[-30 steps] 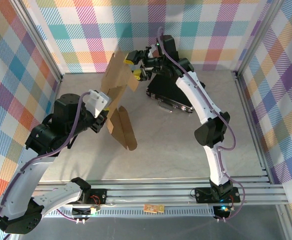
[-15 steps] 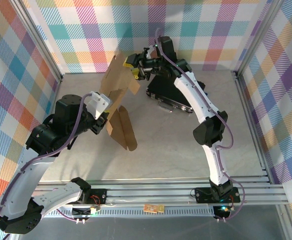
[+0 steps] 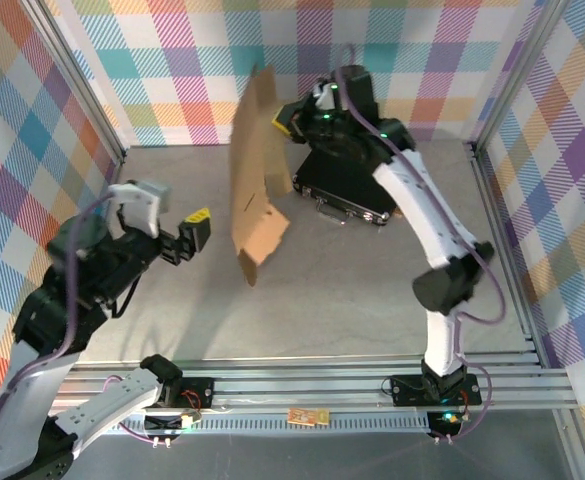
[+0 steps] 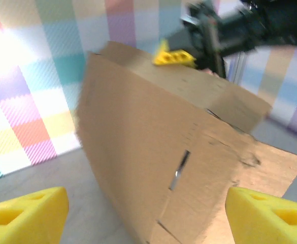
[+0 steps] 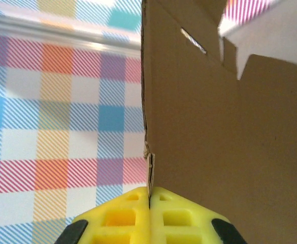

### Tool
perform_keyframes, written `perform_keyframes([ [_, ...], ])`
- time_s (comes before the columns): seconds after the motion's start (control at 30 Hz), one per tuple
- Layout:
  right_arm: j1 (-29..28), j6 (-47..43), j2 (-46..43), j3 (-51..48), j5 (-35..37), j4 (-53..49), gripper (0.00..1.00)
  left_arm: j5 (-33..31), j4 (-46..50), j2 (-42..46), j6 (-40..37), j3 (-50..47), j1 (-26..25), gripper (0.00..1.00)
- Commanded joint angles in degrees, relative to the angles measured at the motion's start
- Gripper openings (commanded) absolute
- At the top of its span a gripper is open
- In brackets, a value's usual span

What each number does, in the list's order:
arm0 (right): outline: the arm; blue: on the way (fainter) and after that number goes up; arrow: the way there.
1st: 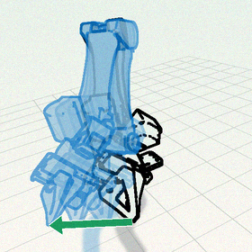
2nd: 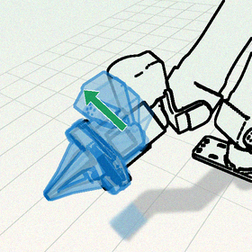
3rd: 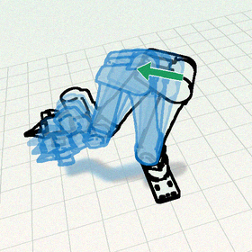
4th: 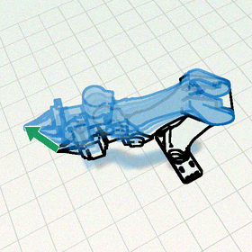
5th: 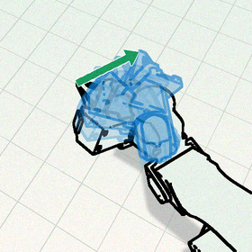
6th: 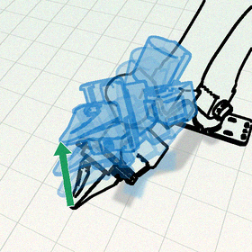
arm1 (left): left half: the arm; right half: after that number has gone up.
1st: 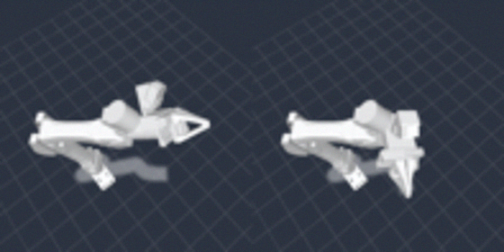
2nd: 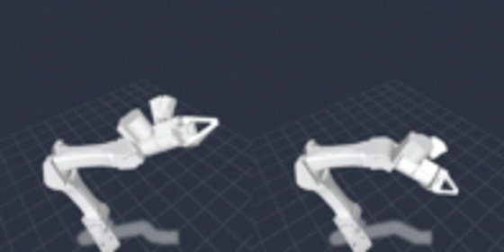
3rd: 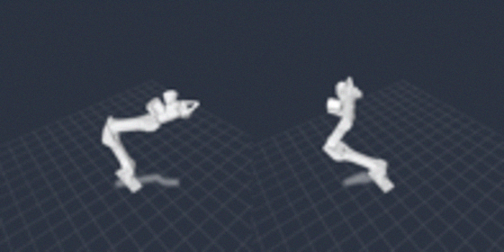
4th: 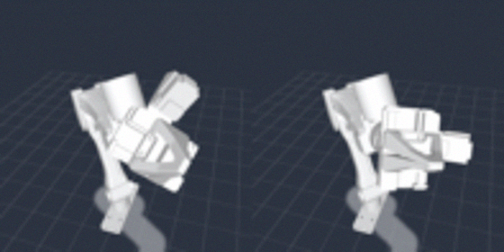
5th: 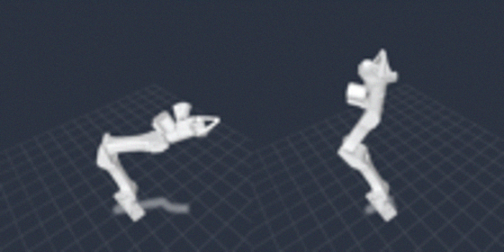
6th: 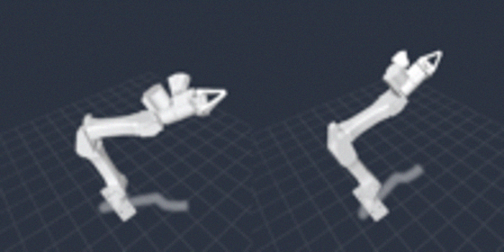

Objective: Fold the paper box

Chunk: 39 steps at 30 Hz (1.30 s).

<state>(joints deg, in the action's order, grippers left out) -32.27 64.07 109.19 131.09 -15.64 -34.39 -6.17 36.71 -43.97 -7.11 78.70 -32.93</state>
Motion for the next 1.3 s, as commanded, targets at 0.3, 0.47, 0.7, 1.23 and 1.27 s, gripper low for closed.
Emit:
perform_keyframes([
  [0.3,-1.1,-2.2,-24.5,-9.5,37.6,-3.0,0.0,-7.9,-8.1,-3.4,16.7,4.0,-0.5,0.83],
  [0.47,-3.5,0.7,-28.4,-7.2,46.5,-14.0,0.0,-9.3,-8.6,-6.3,20.1,4.2,-0.4,0.81],
  [0.7,-5.3,20.7,-25.3,-3.9,48.9,-24.5,0.0,-8.1,-3.2,-13.8,25.8,11.3,1.2,0.81],
  [1.23,-2.8,42.4,-3.4,-18.2,40.0,4.7,0.0,6.8,1.7,-16.1,58.3,11.8,7.4,0.74],
  [1.27,-3.1,41.8,-2.7,-17.1,39.9,4.4,0.0,8.2,0.1,-16.3,62.5,10.3,7.4,0.74],
])
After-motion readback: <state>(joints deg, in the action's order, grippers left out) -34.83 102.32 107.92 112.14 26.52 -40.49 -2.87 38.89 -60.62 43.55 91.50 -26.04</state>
